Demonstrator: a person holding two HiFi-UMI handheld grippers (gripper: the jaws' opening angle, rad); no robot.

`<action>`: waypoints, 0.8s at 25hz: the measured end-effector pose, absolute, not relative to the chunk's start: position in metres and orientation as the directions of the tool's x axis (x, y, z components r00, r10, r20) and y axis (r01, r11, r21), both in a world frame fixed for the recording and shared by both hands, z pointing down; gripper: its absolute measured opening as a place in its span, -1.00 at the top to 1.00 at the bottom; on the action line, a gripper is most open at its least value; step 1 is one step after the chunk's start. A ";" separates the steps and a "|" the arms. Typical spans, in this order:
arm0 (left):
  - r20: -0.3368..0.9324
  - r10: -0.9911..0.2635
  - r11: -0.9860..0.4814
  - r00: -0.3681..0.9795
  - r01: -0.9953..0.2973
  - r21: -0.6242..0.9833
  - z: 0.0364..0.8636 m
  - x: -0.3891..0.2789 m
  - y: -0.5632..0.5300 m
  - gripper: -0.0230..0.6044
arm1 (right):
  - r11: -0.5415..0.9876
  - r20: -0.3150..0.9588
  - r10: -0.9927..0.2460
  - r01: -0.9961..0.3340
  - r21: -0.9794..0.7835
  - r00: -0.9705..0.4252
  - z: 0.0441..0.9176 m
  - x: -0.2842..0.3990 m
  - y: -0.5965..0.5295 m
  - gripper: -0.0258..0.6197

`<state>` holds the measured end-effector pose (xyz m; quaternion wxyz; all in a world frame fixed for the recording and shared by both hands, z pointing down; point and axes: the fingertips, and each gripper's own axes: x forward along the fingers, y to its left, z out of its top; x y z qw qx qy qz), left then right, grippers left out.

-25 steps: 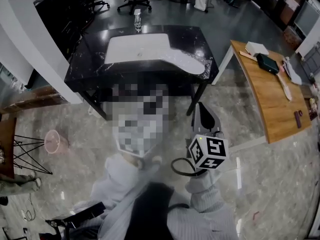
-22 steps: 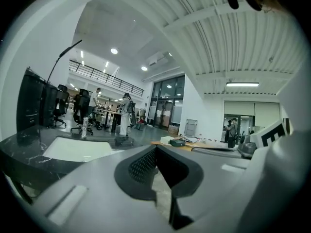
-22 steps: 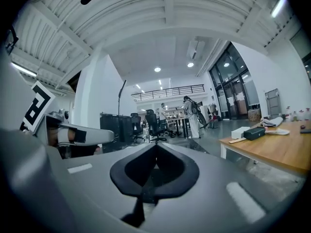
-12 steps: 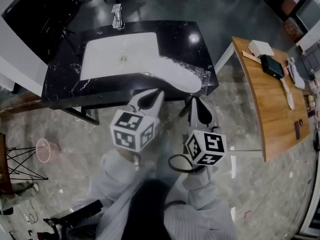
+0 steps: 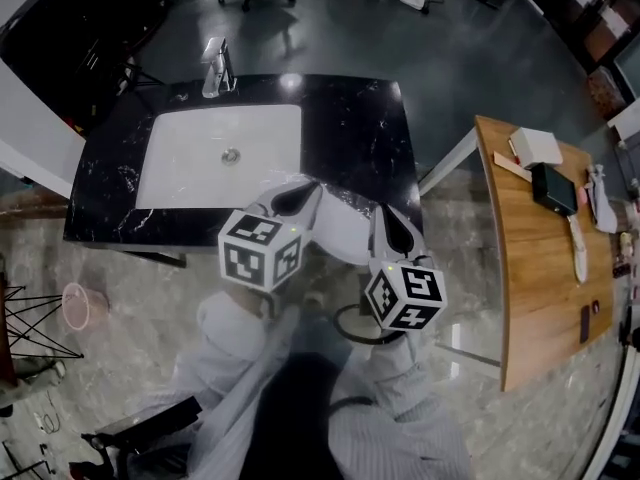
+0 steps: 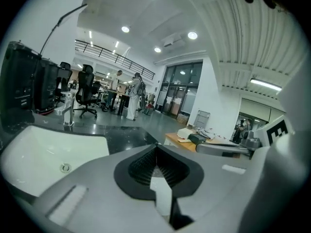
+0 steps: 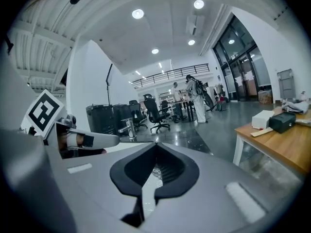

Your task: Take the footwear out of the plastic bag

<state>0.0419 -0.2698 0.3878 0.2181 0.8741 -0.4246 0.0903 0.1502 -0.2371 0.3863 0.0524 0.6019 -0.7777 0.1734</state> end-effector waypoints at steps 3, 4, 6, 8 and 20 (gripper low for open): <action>0.386 -0.676 -0.530 0.627 -0.778 0.336 0.403 0.052 -0.289 0.84 | 0.223 0.331 -0.895 -0.942 -0.250 -0.300 0.399 0.158 -0.256 0.79; 0.401 -0.665 -0.526 0.630 -0.776 0.348 0.408 0.055 -0.293 0.79 | 0.222 0.347 -0.886 -0.938 -0.266 -0.307 0.405 0.161 -0.259 0.78; 0.428 -0.641 -0.521 0.638 -0.770 0.367 0.418 0.060 -0.300 0.77 | 0.210 0.378 -0.870 -0.931 -0.300 -0.318 0.415 0.167 -0.264 0.77; 0.454 -0.593 -0.535 0.665 -0.747 0.394 0.426 0.064 -0.305 0.69 | 0.194 0.415 -0.845 -0.916 -0.351 -0.338 0.427 0.173 -0.266 0.72; 0.539 -0.324 -0.528 0.777 -0.622 0.578 0.465 -0.018 -0.324 0.16 | 0.063 0.497 -0.586 -0.647 -0.760 -0.641 0.494 0.225 -0.210 0.55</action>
